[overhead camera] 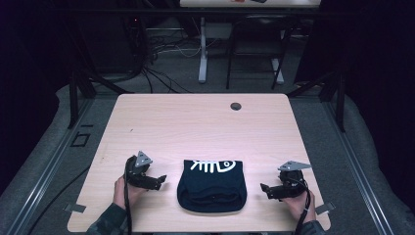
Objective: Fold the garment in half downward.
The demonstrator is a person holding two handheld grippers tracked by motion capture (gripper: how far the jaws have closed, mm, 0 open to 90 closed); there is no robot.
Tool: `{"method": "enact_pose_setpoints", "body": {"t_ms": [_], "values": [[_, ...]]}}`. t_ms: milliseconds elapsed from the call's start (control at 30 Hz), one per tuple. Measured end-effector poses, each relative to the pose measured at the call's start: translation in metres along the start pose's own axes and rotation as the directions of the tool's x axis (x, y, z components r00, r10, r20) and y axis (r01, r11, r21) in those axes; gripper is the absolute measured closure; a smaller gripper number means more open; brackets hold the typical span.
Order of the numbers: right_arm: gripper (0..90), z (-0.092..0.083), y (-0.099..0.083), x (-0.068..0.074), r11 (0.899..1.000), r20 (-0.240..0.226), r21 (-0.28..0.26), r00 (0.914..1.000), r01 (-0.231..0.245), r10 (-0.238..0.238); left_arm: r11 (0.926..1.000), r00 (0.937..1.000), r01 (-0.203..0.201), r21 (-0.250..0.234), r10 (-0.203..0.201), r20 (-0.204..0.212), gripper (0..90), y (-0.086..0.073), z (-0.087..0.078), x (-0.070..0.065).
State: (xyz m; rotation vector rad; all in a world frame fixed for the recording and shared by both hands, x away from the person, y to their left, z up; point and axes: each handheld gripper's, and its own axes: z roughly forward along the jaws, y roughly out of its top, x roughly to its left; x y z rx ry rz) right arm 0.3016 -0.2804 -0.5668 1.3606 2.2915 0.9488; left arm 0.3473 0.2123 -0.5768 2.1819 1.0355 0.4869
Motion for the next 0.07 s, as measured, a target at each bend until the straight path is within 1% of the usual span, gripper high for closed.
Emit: {"method": "enact_pose_setpoints", "body": {"t_ms": [67], "values": [[0.7, 0.0022, -0.0016, -0.002, 1.0, 0.012, 0.014, 0.9999, -0.004, 0.004, 1.0, 1.0, 0.001, 0.009, -0.001, 0.005, 0.4, -0.0003, 0.0011, 0.0004]]}}
